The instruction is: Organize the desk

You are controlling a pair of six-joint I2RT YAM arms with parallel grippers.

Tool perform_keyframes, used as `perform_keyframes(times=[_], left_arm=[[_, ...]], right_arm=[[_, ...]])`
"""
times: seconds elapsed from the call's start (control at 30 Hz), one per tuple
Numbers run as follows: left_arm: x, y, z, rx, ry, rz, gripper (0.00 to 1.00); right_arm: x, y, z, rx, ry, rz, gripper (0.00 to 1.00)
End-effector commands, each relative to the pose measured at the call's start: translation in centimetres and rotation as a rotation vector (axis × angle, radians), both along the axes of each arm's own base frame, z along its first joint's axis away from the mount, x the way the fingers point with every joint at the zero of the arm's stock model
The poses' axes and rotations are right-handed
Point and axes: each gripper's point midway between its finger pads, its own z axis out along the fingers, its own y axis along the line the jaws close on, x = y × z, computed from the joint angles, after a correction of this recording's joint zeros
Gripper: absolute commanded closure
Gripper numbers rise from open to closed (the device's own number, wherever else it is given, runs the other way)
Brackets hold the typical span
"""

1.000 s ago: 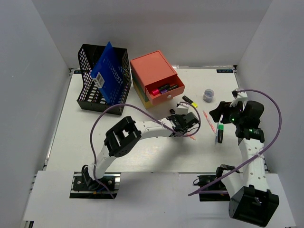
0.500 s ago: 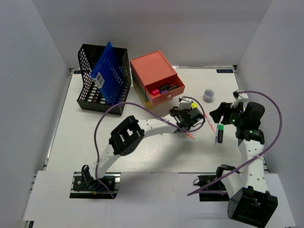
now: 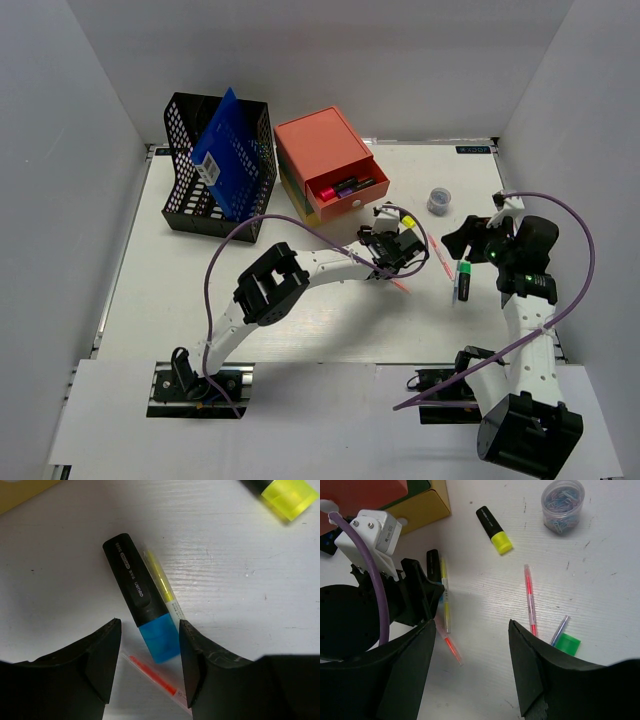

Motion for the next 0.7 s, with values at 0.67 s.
perform_keyframes(times=[0.67], left_arm=[[-0.3,2.2,-1.2,-0.029,0.034,0.031,0.46]], right_arm=[[0.1,-0.1,0.7,0.015,-0.026,0.004,0.34]])
